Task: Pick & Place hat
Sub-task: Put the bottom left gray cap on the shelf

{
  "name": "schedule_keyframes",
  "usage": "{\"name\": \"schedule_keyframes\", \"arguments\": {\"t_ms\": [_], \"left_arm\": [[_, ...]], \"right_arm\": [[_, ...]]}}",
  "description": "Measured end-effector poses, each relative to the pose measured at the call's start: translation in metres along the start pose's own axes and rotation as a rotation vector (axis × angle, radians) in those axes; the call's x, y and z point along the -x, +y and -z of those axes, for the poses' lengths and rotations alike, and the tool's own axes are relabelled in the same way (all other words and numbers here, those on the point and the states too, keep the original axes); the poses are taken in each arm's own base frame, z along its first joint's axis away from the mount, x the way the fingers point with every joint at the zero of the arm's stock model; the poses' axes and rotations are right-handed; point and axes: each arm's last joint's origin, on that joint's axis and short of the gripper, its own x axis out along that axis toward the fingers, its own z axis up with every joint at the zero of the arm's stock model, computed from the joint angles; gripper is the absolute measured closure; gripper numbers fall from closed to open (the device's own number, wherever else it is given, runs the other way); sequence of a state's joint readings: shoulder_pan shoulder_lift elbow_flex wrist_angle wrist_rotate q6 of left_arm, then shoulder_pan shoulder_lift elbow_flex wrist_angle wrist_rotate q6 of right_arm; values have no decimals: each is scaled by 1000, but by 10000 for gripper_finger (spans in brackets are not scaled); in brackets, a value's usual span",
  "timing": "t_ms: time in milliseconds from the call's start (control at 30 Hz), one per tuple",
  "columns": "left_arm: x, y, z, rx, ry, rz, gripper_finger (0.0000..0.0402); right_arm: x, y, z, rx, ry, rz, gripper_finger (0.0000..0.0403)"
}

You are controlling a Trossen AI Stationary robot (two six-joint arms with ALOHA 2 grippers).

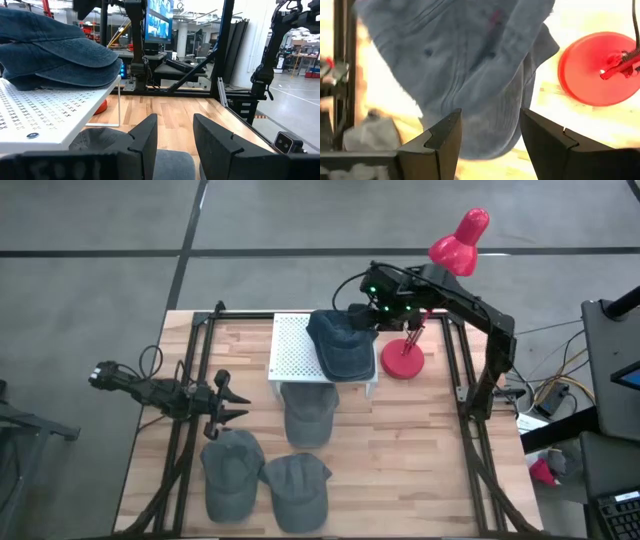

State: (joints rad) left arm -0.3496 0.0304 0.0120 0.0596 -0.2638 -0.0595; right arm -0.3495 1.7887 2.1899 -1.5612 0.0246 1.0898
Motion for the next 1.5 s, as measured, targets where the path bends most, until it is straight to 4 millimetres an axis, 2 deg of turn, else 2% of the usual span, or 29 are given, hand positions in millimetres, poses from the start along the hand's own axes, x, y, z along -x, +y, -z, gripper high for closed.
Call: {"name": "schedule_keyframes", "arguments": {"t_ms": [233, 633, 867, 1100, 1333, 1500], "left_arm": [[0, 0, 0, 81, 1, 0, 273], [0, 0, 0, 251, 0, 0, 273], [0, 0, 0, 260, -3, 1, 273], [1, 0, -14, 349, -145, 22, 273], [2, 0, -21, 363, -202, 33, 273], [3, -1, -29, 366, -214, 35, 273]], "right_arm": [[20, 3, 27, 155, -14, -47, 214], [31, 15, 73, 444, -76, -48, 250], [34, 18, 87, 551, -121, -37, 310], [44, 15, 95, 661, -194, -26, 385], [59, 5, 101, 733, -238, -53, 394], [59, -3, 110, 767, -271, -93, 394]]}}
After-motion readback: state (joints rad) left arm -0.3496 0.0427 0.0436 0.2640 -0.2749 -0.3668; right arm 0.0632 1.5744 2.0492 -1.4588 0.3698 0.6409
